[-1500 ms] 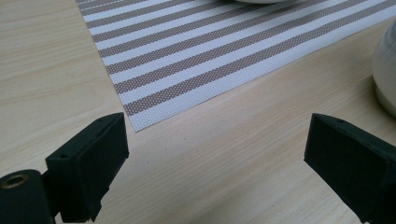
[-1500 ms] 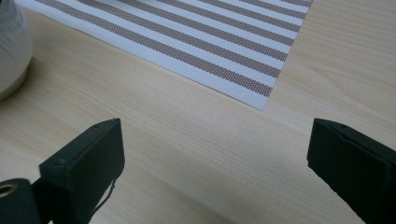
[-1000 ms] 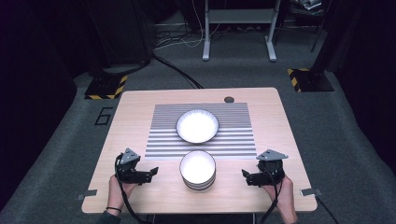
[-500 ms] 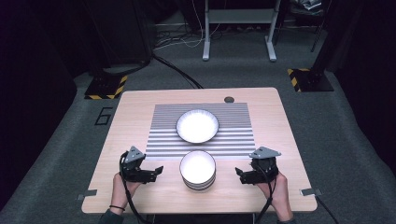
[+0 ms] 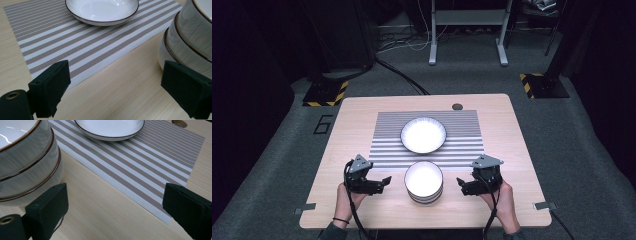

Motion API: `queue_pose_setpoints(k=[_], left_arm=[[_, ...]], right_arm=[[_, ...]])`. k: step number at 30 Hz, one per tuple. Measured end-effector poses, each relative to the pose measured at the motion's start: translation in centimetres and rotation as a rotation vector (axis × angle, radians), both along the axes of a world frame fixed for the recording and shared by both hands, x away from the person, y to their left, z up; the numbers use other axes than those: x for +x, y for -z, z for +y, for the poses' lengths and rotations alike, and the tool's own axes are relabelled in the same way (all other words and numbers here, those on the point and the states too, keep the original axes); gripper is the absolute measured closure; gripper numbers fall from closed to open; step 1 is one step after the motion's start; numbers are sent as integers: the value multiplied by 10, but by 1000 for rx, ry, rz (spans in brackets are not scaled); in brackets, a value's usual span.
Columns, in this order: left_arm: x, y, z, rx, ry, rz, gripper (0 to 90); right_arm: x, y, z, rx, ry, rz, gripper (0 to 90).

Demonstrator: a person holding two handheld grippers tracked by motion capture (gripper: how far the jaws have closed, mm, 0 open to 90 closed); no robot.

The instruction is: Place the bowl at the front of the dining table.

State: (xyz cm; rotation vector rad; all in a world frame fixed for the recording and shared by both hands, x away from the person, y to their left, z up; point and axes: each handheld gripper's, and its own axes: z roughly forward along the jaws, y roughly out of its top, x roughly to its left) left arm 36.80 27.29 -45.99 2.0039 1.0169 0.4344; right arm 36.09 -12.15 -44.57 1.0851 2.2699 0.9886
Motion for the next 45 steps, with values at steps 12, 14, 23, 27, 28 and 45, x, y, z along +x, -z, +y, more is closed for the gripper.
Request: queue_pose_setpoints(k=[12, 14, 23, 27, 28, 45], left_arm=[[3, -11, -14, -18, 40, -17, 84], [4, -12, -16, -20, 45, -20, 84], [6, -21, -24, -26, 70, -31, 86], [7, -23, -27, -33, 74, -34, 89], [7, -23, -28, -34, 74, -35, 88], [10, -32, -44, -63, 99, -40, 87]], right_arm=[[2, -7, 18, -8, -43, -14, 56], [3, -8, 21, -14, -49, -19, 56], [4, -17, 30, -10, -74, -35, 56], [4, -20, 34, -7, -78, -41, 55], [5, -21, 35, -3, -82, -42, 54], [8, -33, 49, 37, -94, -64, 53]])
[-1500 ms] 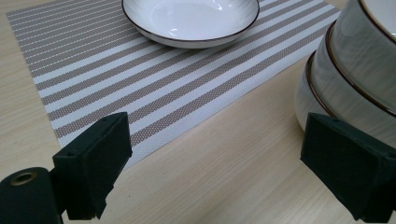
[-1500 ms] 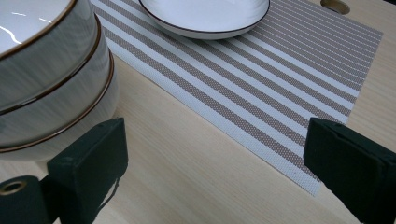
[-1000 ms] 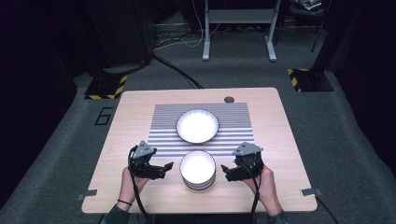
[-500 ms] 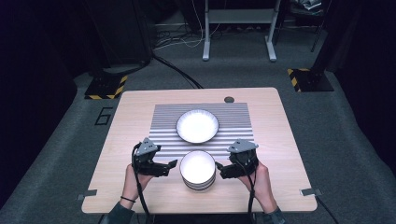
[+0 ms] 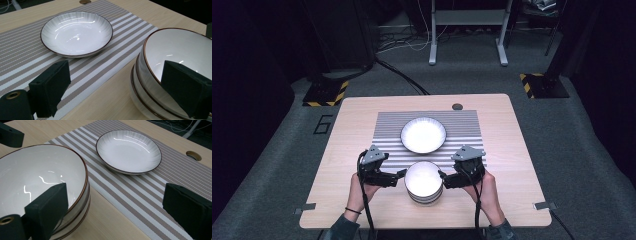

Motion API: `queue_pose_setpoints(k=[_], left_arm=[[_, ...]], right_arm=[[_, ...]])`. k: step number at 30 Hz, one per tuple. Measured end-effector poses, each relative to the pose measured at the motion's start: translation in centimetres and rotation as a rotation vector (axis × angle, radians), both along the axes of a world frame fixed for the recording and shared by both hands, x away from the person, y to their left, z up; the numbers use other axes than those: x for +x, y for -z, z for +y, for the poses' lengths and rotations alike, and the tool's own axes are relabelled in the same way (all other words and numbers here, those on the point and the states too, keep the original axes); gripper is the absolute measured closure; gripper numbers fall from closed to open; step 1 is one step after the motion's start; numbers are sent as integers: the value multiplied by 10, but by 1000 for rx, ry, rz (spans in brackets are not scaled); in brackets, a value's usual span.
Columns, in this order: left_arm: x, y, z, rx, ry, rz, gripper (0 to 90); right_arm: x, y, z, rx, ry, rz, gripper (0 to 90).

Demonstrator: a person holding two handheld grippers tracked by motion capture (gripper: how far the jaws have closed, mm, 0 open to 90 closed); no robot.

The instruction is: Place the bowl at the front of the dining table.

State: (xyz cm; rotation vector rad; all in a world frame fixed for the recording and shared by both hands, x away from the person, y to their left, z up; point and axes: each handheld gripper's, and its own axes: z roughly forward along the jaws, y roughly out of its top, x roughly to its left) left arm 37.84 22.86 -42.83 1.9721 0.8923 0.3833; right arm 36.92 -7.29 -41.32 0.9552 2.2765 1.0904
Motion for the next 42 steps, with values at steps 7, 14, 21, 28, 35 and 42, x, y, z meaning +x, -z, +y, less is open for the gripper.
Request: queue_pose_setpoints(k=[7, 14, 21, 28, 35, 42], left_arm=[[1, -1, -10, 11, 23, -2, 86], [3, 1, -19, 23, 44, -1, 87], [4, 5, -28, 52, 68, 11, 87], [6, 9, -34, 72, 80, 31, 101], [7, 12, -38, 79, 99, 49, 140], [7, 13, -42, 97, 109, 46, 298]], right_arm=[[0, 1, 10, -13, -21, 4, 55], [2, 5, 20, -34, -56, 28, 75], [6, 11, 30, -37, -73, 66, 82], [11, 18, 39, -31, -98, 120, 91], [15, 22, 43, -28, -98, 146, 87], [16, 24, 45, -34, -94, 166, 173]])
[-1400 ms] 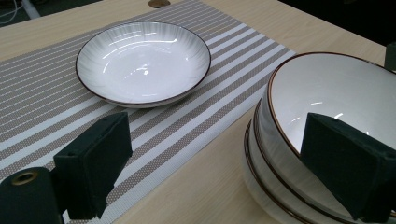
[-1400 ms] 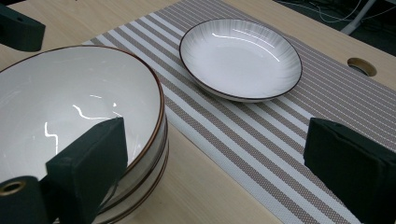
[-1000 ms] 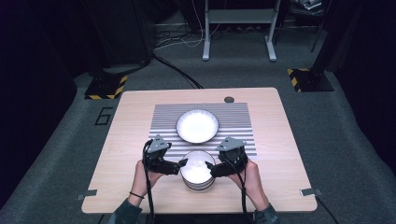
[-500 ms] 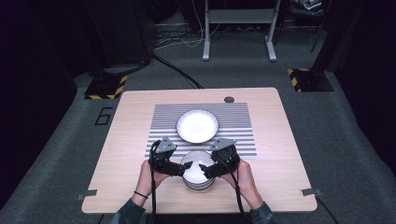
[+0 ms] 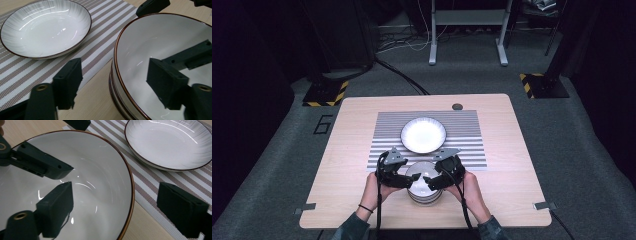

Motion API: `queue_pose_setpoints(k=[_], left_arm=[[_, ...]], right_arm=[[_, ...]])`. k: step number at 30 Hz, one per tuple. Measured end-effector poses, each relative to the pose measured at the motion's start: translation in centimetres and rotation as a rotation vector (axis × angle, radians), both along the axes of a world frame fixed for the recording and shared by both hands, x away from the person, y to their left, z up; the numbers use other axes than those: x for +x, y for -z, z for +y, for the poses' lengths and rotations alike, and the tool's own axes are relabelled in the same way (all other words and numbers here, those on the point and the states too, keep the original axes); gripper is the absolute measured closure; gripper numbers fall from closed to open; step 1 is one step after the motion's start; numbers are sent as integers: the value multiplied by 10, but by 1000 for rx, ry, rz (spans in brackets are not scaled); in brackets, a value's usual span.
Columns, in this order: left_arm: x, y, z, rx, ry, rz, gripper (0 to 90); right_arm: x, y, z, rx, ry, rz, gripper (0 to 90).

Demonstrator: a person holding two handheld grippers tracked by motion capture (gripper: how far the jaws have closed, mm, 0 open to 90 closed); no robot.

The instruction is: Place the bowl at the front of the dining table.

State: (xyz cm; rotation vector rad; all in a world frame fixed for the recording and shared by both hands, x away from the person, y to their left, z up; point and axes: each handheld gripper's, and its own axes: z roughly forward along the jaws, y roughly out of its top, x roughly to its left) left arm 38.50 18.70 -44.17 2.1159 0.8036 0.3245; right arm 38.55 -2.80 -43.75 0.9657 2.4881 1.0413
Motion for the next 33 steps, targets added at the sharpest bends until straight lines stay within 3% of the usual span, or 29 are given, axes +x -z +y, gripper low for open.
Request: queue_pose_setpoints(k=[1, 2, 7, 12, 15, 21, 24, 30, 33], left_arm=[[0, 0, 0, 0, 1, 1, 298], [0, 0, -1, 3, 3, 4, 334], [-1, 0, -2, -1, 16, 6, 439], [0, 1, -3, 8, 15, 13, 537], [-1, 0, -3, 11, 1, 9, 617], [0, -1, -2, 9, -19, 7, 709], [-2, -2, -5, 26, -15, -13, 757], [-6, -4, -8, 46, -22, -55, 798], [-7, -5, -9, 48, -28, -74, 808]], right_arm=[[0, 0, 0, 0, 0, 0, 173], [0, 0, 0, 5, -4, -3, 244], [0, 0, 0, 1, -8, -5, 369], [0, -1, -1, -3, 17, -4, 496], [-2, -1, -1, 10, 24, -20, 599], [-3, -2, -1, 5, 32, -39, 696], [-4, -3, -1, -2, 33, -79, 780], [-9, -5, -1, -3, 52, -108, 814], [-11, -6, -2, -1, 45, -143, 822]])
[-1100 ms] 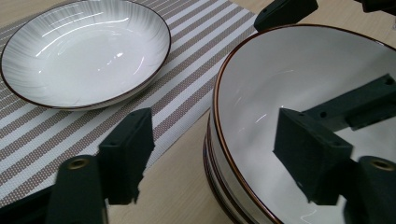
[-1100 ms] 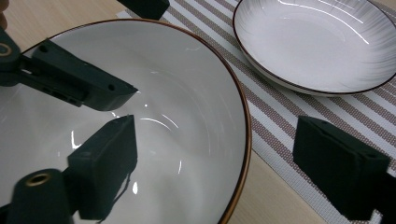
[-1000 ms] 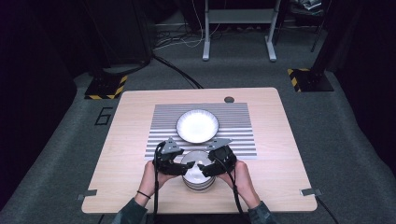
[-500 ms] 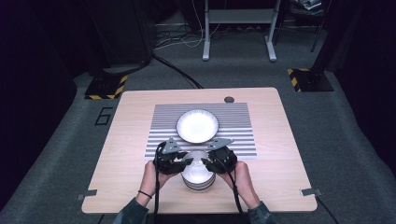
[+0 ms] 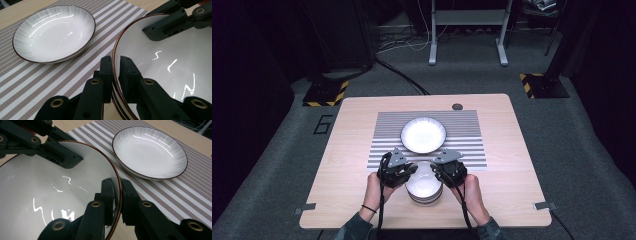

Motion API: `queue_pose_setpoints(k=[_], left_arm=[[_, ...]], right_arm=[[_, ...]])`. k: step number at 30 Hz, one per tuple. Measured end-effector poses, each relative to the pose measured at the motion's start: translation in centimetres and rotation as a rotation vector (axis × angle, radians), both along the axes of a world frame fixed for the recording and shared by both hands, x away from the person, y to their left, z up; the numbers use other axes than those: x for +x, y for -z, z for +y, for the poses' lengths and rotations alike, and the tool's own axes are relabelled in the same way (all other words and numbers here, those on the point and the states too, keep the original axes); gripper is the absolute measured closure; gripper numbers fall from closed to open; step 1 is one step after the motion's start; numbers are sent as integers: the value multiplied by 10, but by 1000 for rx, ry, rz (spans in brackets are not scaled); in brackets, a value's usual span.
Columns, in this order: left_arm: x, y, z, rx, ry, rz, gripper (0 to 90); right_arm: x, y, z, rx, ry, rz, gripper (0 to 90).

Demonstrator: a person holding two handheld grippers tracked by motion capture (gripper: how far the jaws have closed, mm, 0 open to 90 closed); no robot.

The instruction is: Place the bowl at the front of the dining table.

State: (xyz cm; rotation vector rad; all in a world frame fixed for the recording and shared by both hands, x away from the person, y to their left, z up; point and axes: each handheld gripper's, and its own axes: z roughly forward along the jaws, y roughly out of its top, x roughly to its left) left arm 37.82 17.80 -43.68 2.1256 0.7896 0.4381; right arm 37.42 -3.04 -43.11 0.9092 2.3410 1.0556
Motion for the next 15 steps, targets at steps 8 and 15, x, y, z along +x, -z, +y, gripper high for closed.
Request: queue_pose_setpoints(k=[8, 15], left_arm=[[-5, -2, -2, 21, -5, -56, 820], [-9, -5, -2, 30, -9, -93, 827]], right_arm=[[-6, -1, 0, 5, 8, -48, 826], [-9, -3, 1, -1, 5, -99, 825]])
